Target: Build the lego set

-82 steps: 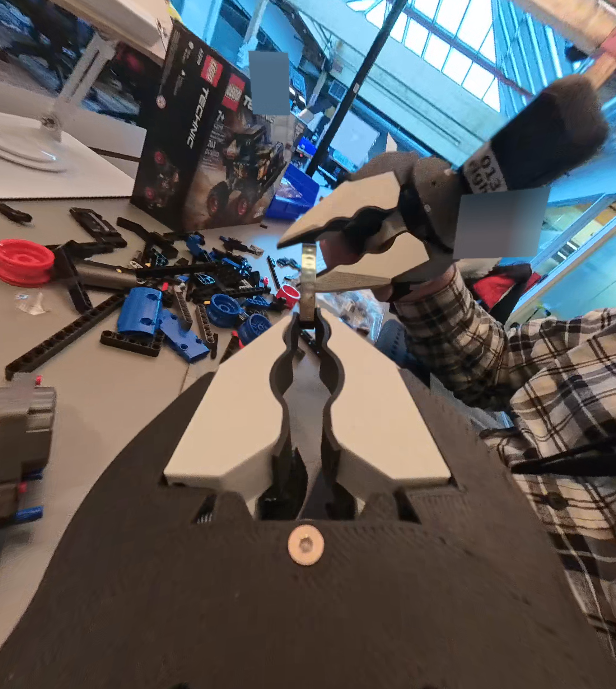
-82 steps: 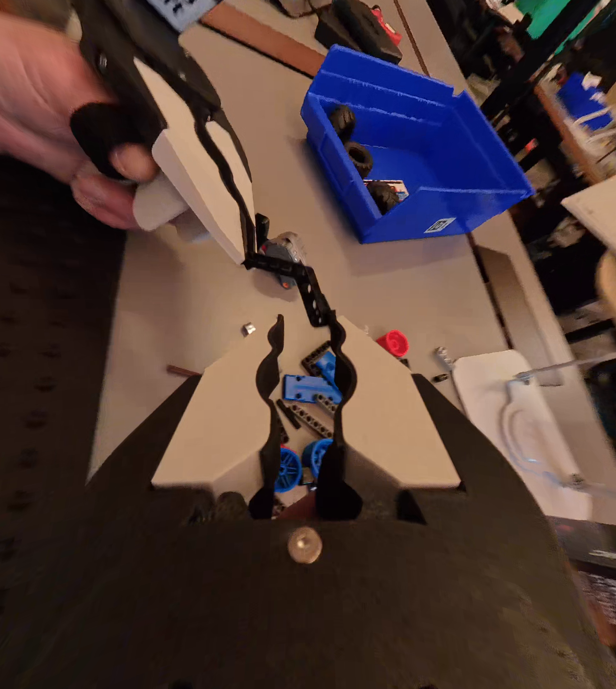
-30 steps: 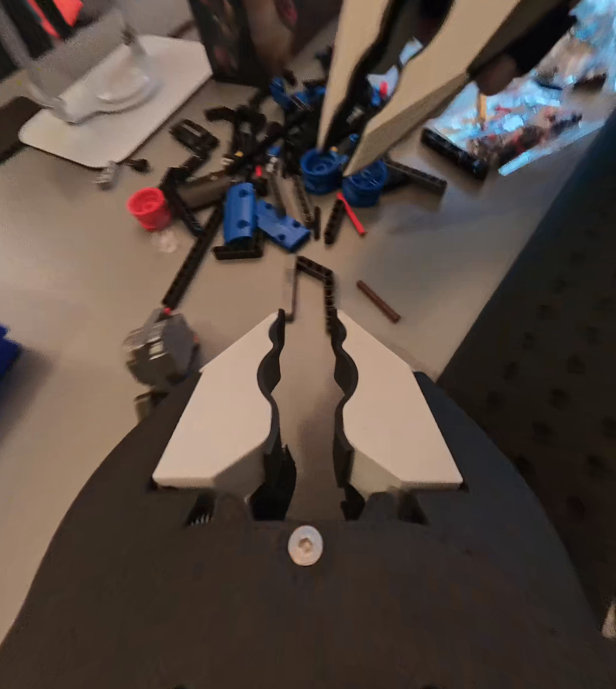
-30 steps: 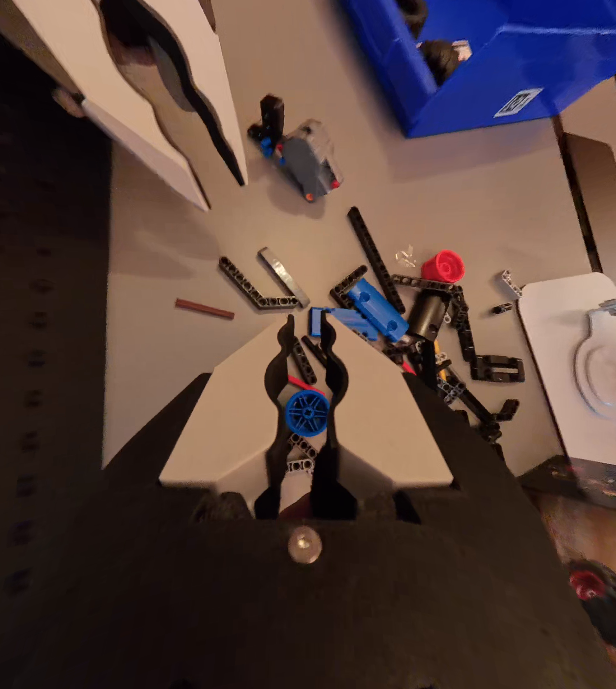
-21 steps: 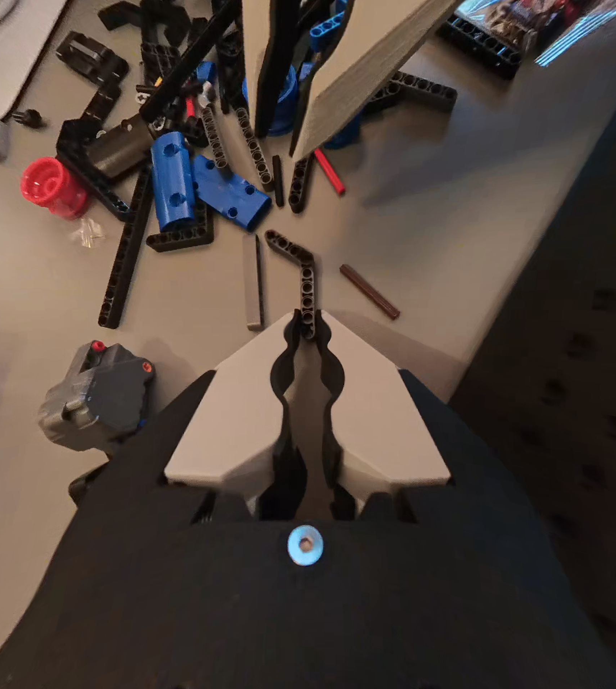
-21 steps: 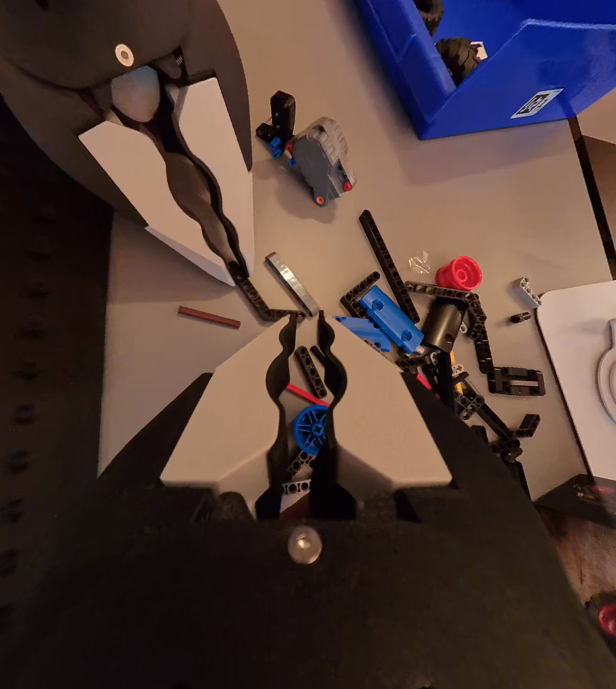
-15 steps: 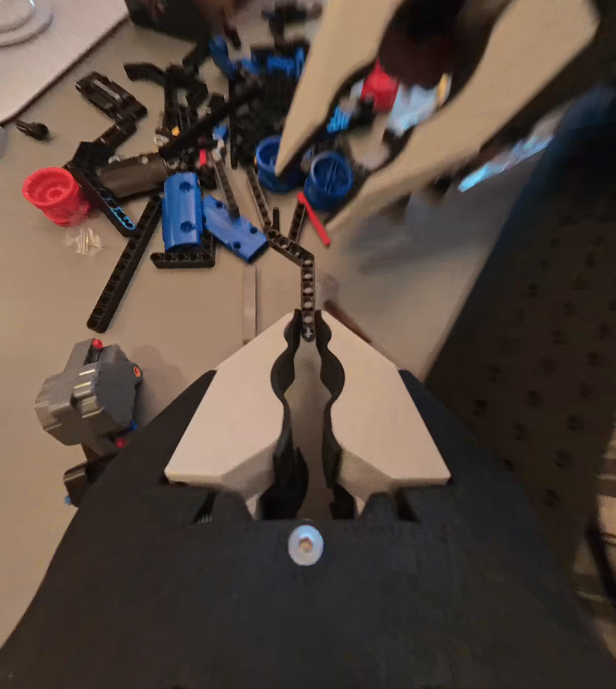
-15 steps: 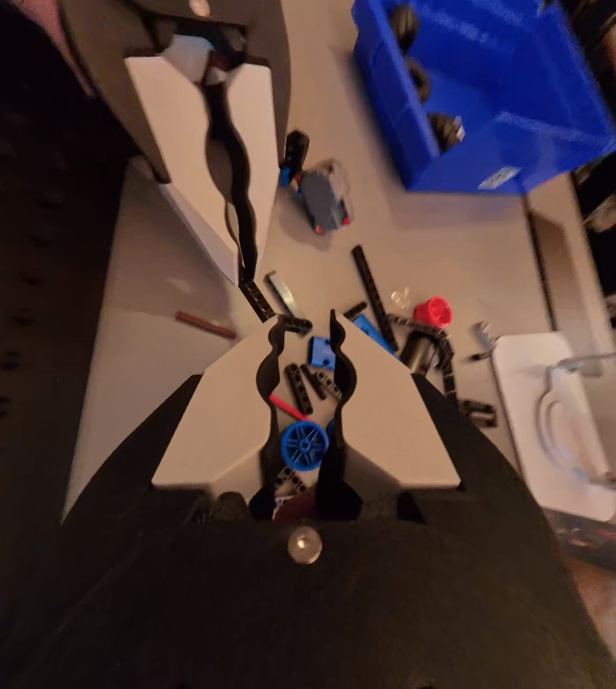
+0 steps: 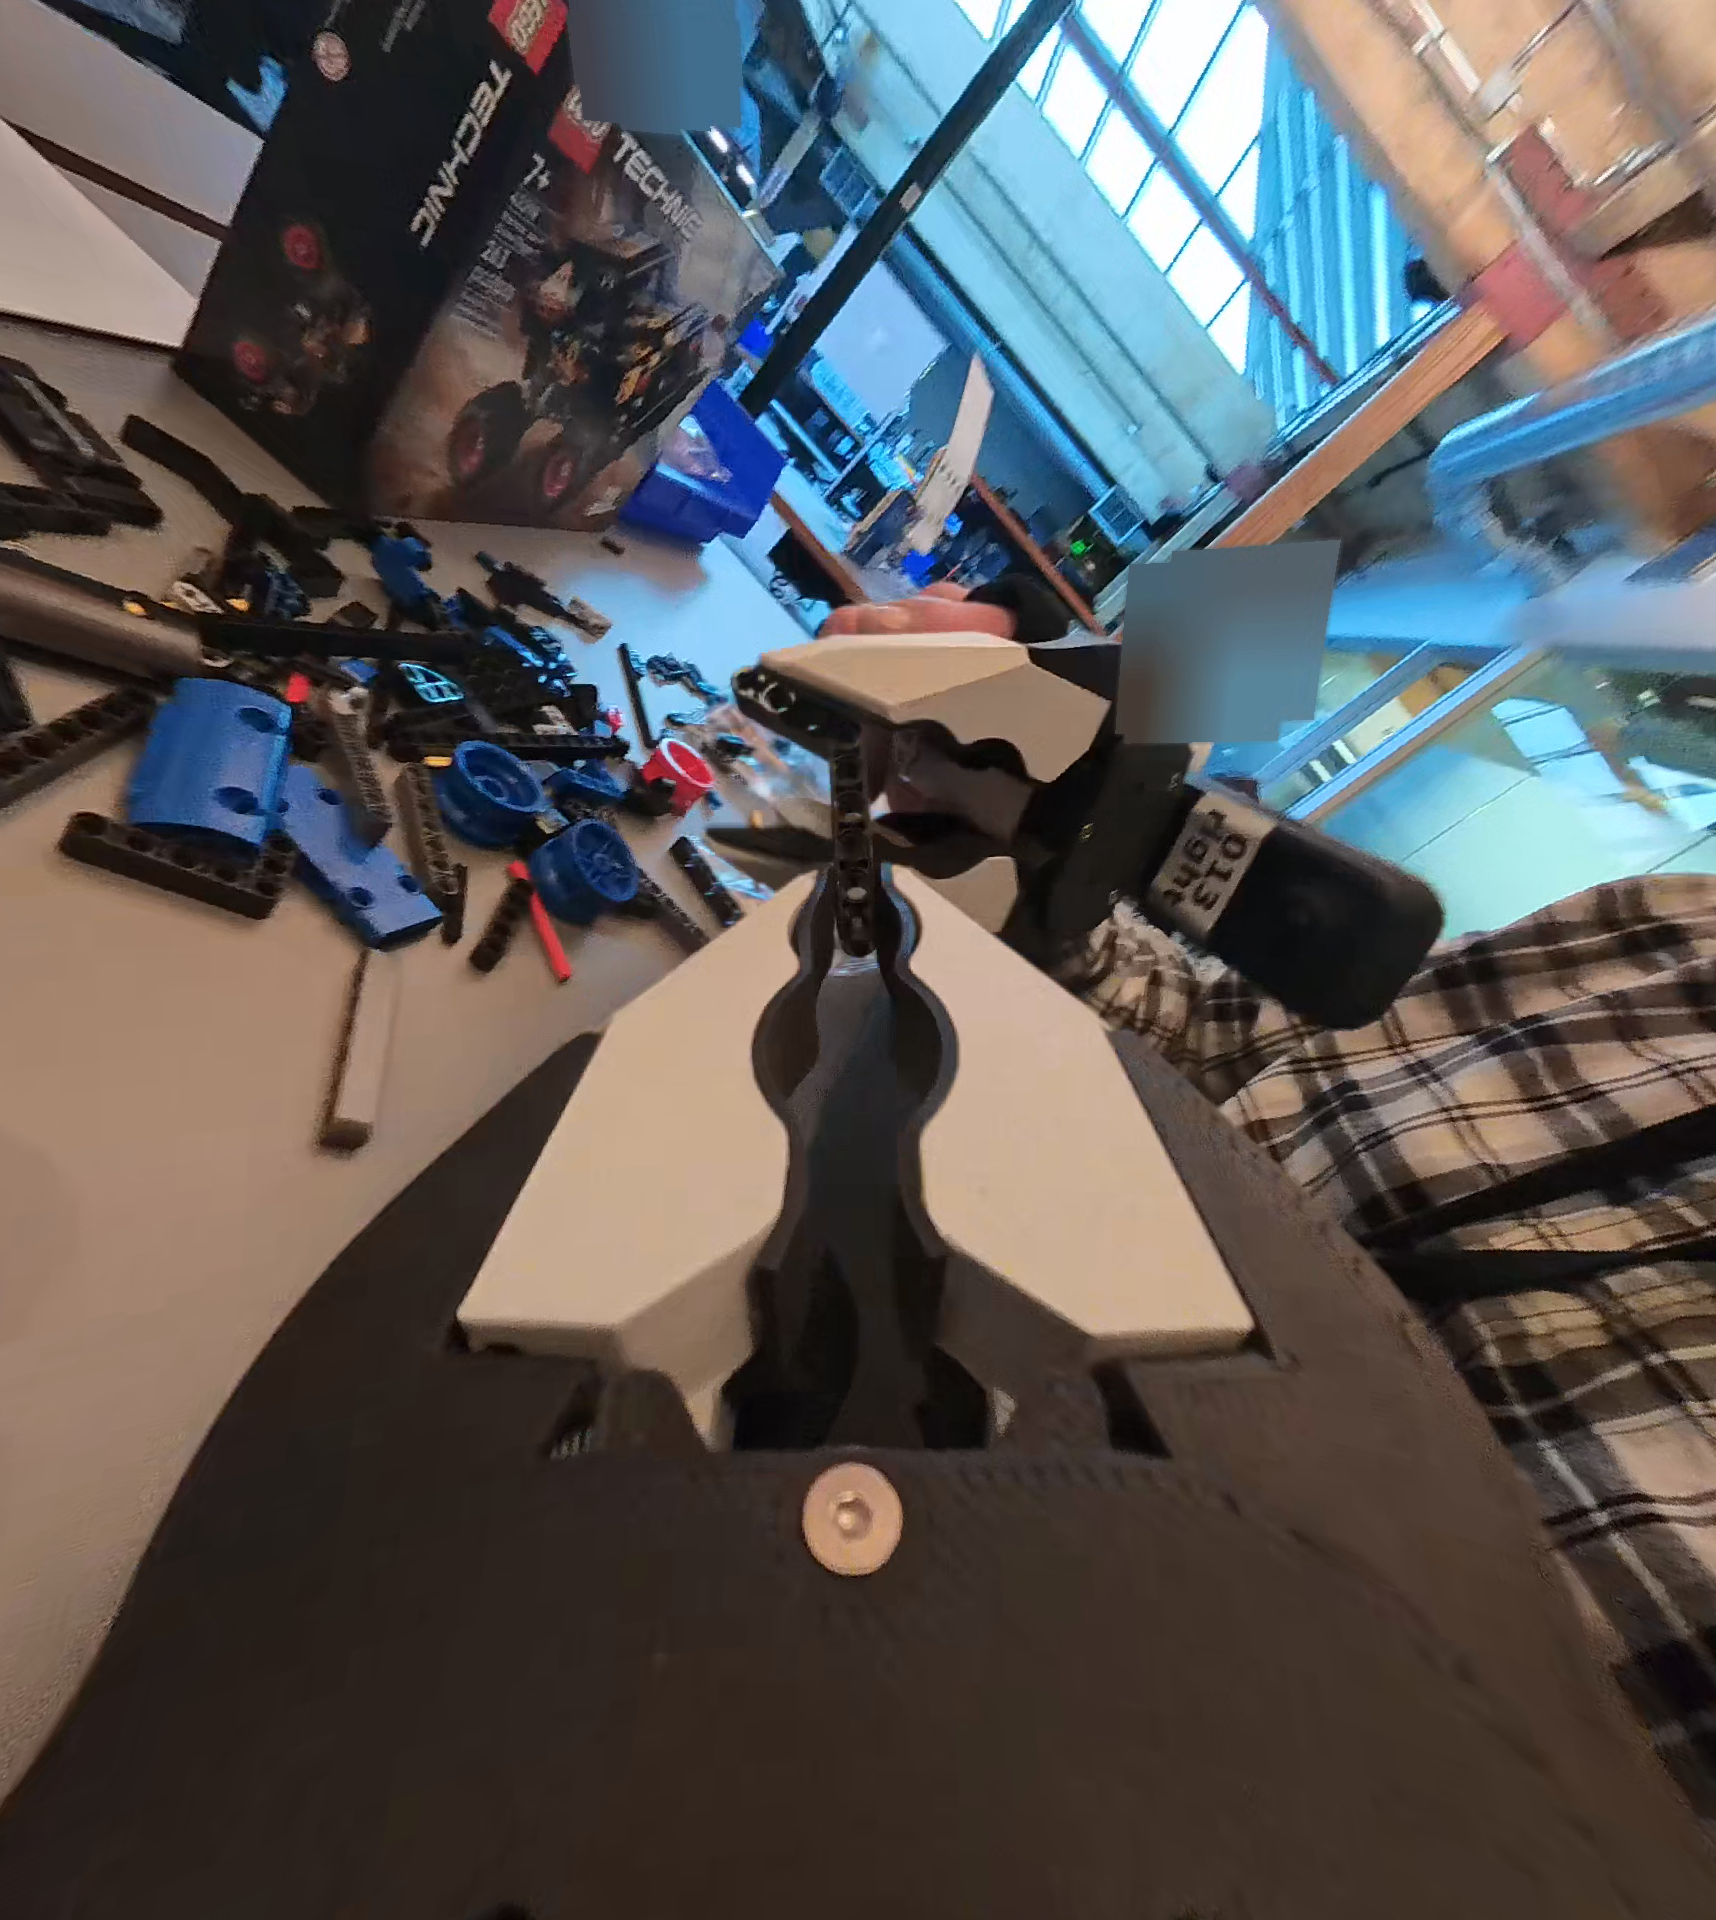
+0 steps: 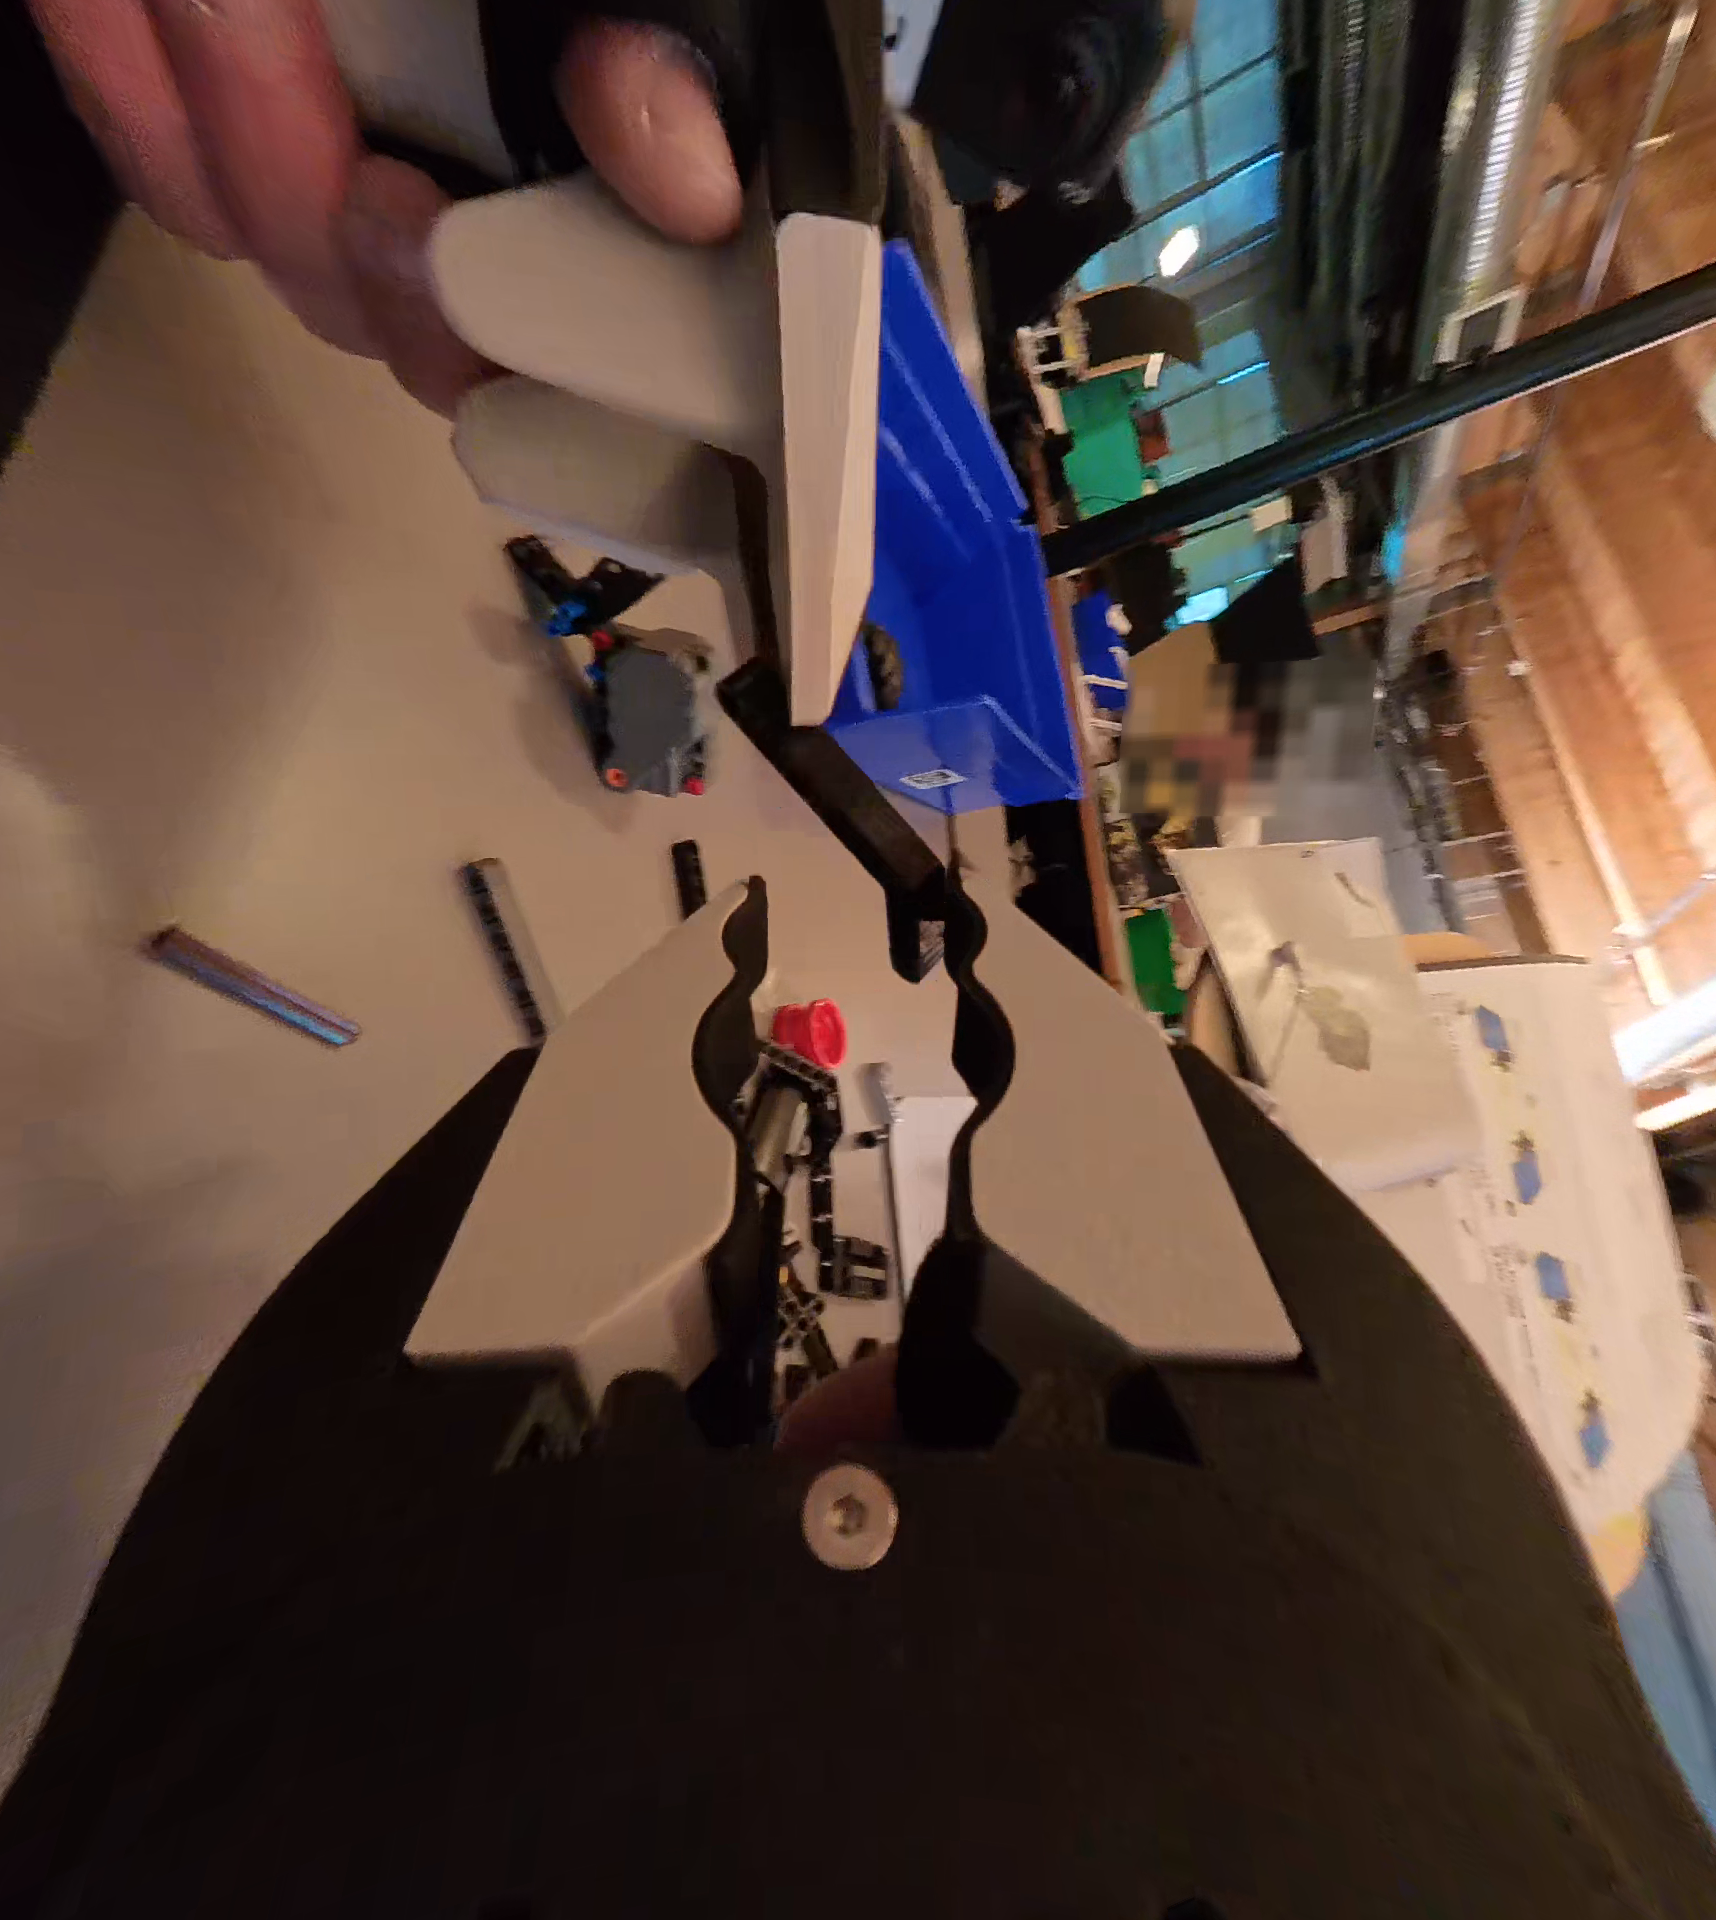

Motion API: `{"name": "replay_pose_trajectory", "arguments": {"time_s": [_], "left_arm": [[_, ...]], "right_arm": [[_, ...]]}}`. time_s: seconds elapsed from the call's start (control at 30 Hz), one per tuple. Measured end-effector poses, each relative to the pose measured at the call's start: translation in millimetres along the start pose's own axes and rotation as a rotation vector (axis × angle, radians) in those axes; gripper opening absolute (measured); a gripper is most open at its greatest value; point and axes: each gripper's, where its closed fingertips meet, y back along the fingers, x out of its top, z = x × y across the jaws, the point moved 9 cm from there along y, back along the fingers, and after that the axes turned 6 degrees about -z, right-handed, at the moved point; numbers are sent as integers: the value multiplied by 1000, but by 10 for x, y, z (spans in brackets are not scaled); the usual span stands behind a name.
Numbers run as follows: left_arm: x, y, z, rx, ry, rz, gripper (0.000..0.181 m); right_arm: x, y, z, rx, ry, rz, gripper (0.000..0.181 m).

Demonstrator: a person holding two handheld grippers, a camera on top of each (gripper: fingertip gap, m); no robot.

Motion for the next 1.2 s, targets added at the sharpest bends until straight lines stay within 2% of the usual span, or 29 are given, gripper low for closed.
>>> {"name": "replay_pose_trajectory", "arguments": {"time_s": [0.13, 0.23, 0.33, 0.43, 0.53, 0.67, 0.73, 0.8, 0.97, 1.07, 1.2], "left_arm": [[-69, -93, 67, -64, 34, -5, 5], [-80, -84, 63, -87, 59, 21, 5], [-83, -75, 56, -47, 37, 36, 8], [-60, -7, 44, 76, -49, 53, 38], [-49, -5, 108, 318, -291, -2, 61], [-144, -208, 249, 578, -702, -182, 35], [-193, -275, 272, 635, -791, -230, 10], [-227, -312, 280, 665, -819, -247, 10], [-244, -241, 301, 643, -663, -165, 6], [-287, -151, 310, 570, -484, -82, 5], [-354, -47, 272, 452, -253, 38, 5]], "right_arm": [[27, 1, 27, -151, 49, -5, 7], [42, 19, 43, -149, 25, -2, 6], [18, -1, 53, -113, -25, -19, 6], [-26, -20, 78, -39, -108, -50, 5], [-69, -72, 64, 119, -251, -75, 5], [-112, -157, -13, 333, -399, -121, 5], [-149, -162, -17, 363, -431, -144, 6], [-178, -143, -18, 403, -469, -146, 6], [-142, -121, -29, 394, -494, -95, 8], [-78, -99, -29, 318, -415, -67, 21], [43, -63, -78, 232, -296, -8, 13]]}}
